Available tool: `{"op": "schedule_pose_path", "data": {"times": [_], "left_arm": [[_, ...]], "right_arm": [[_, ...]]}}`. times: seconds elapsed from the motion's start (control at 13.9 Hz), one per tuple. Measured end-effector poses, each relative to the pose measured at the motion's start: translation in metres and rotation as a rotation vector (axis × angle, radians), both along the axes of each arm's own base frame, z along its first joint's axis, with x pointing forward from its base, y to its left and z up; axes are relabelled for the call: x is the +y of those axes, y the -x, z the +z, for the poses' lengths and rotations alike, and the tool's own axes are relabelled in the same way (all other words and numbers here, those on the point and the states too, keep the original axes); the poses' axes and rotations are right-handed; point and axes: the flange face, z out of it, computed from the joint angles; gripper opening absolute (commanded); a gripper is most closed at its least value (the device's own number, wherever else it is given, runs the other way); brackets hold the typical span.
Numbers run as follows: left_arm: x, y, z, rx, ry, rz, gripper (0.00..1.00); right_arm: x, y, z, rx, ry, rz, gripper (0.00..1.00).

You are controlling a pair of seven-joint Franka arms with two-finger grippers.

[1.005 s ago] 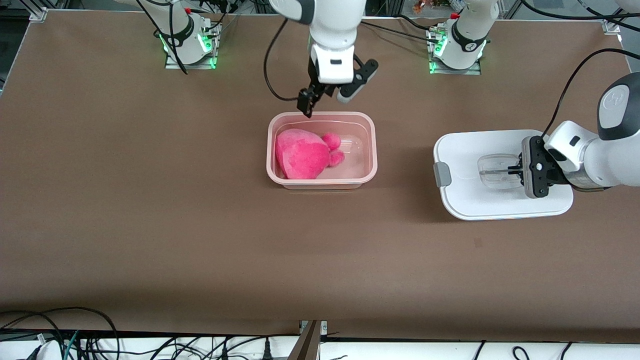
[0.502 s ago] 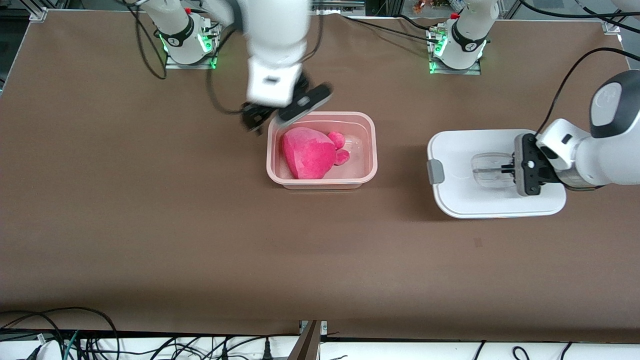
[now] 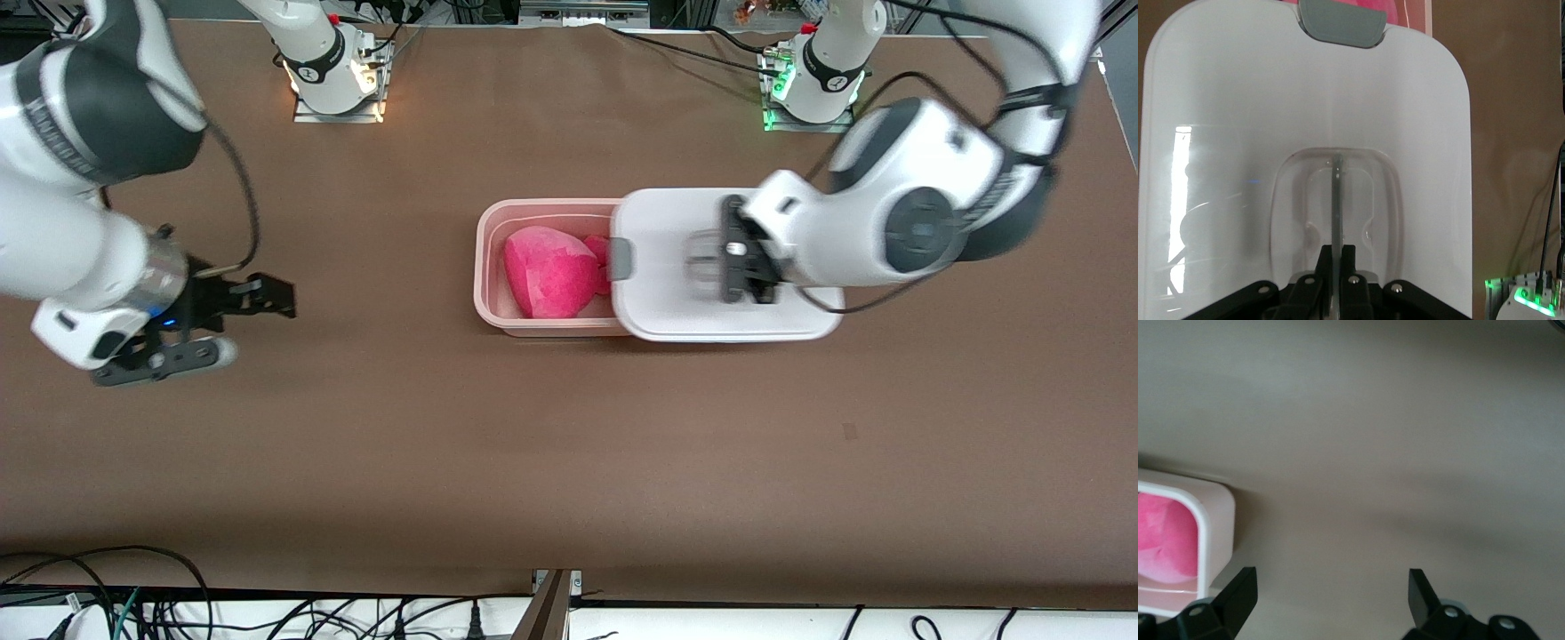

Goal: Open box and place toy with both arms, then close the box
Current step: 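Withdraw the right gripper while the left gripper lifts the lid toward the box, then lower the lid onto the box and press it down with the left gripper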

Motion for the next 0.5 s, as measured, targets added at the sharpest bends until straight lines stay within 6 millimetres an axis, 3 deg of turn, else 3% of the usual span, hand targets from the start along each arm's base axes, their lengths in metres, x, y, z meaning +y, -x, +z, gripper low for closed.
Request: {"op": "schedule_pose_path", "data": {"times": [0.22, 0.36, 0.5], "left_arm": [[-0.073, 0.022, -0.028, 0.008, 0.012, 0.016, 0.05], [-0.128, 0.047, -0.048, 0.004, 0.02, 0.003, 0.04], [-0.17, 0.073, -0.061, -0.016, -0.013, -0.005, 0.04]], "right_arm": [[-0.011, -0.004, -0.017, 0.029, 0.021, -0.043, 1.0], [-0.021, -0.005, -0.032, 0.044, 0.042, -0.061, 1.0], [-0.032, -0.002, -0.024, 0.003, 0.062, -0.086, 1.0]]}}
